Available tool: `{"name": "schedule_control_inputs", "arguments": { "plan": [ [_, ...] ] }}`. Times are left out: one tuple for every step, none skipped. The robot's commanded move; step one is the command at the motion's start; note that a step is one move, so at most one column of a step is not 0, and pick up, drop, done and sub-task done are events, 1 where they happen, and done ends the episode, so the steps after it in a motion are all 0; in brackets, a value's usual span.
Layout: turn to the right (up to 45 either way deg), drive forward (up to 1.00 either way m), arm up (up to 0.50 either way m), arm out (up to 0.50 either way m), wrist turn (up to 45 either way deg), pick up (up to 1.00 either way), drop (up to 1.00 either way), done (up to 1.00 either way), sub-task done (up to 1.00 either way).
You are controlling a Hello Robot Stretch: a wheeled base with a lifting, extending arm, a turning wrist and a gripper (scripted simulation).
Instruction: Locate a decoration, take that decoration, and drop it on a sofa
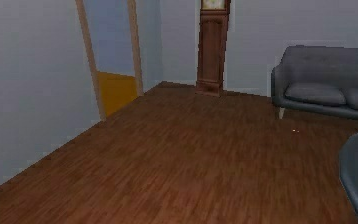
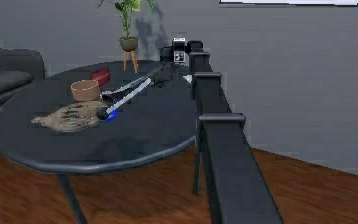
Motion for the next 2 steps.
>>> {"name": "schedule_control_inputs", "arguments": {
  "plan": [
    [0.0, 0.0, 0.0, 0.0, -30.0, 0.0, 0.0, 0.0, 0.0],
    [0.0, 0.0, 0.0, -0.48, 0.0, 0.0, 0.0, 0.0, 0.0]
  ]
}}
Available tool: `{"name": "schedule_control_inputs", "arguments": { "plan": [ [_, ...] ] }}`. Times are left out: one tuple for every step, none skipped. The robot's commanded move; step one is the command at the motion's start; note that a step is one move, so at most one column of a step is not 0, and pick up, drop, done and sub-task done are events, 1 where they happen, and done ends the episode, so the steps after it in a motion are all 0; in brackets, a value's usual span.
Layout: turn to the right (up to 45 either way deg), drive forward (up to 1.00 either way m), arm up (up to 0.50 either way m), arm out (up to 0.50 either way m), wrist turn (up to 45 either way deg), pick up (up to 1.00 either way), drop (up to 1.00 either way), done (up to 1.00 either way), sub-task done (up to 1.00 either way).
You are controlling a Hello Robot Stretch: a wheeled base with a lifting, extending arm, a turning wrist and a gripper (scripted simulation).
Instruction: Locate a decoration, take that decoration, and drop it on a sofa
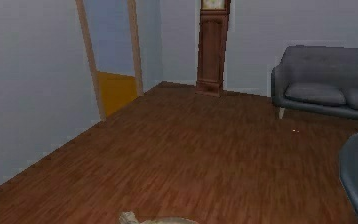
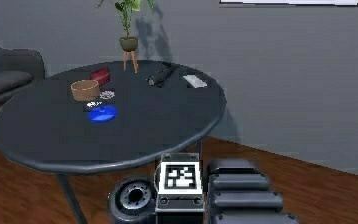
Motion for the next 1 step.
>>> {"name": "schedule_control_inputs", "arguments": {
  "plan": [
    [-45.0, 0.0, 0.0, 0.0, 0.0, 0.0, 0.0, 0.0, 0.0]
  ]
}}
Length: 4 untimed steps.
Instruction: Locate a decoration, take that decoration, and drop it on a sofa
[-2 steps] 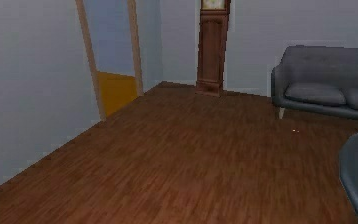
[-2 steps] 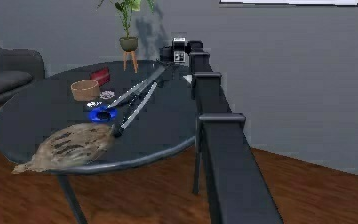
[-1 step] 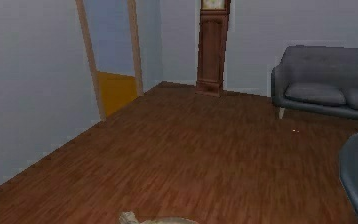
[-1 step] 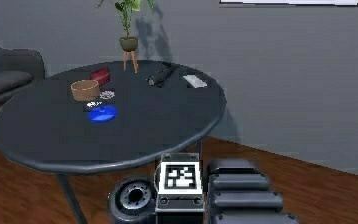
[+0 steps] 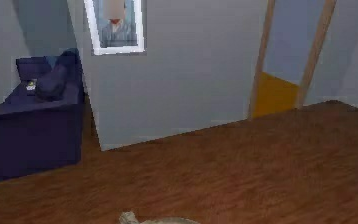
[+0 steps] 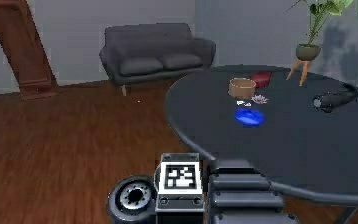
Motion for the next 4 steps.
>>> {"name": "schedule_control_inputs", "arguments": {
  "plan": [
    [-45.0, 0.0, 0.0, 0.0, 0.0, 0.0, 0.0, 0.0, 0.0],
    [-18.0, 0.0, 0.0, 0.0, 0.0, 0.0, 0.0, 0.0, 0.0],
    [0.0, 1.0, 0.0, 0.0, 0.0, 0.0, 0.0, 0.0, 0.0],
    [0.0, 1.0, 0.0, 0.0, 0.0, 0.0, 0.0, 0.0, 0.0]
  ]
}}
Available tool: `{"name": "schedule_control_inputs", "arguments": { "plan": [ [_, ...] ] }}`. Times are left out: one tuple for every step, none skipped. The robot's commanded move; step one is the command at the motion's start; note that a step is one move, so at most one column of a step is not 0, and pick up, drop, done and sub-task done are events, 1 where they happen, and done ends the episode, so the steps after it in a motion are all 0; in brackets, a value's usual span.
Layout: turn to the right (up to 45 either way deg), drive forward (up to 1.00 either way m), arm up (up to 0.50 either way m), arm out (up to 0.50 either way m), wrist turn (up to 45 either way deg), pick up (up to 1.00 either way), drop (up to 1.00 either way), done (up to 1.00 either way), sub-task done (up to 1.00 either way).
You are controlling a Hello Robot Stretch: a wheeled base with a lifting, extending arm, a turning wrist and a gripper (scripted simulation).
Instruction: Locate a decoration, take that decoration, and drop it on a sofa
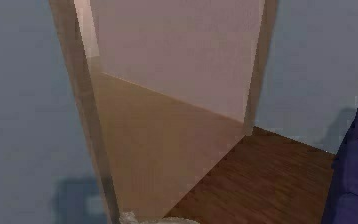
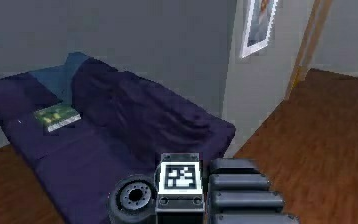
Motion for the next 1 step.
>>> {"name": "schedule_control_inputs", "arguments": {
  "plan": [
    [-3.0, 0.0, 0.0, 0.0, 0.0, 0.0, 0.0, 0.0, 0.0]
  ]
}}
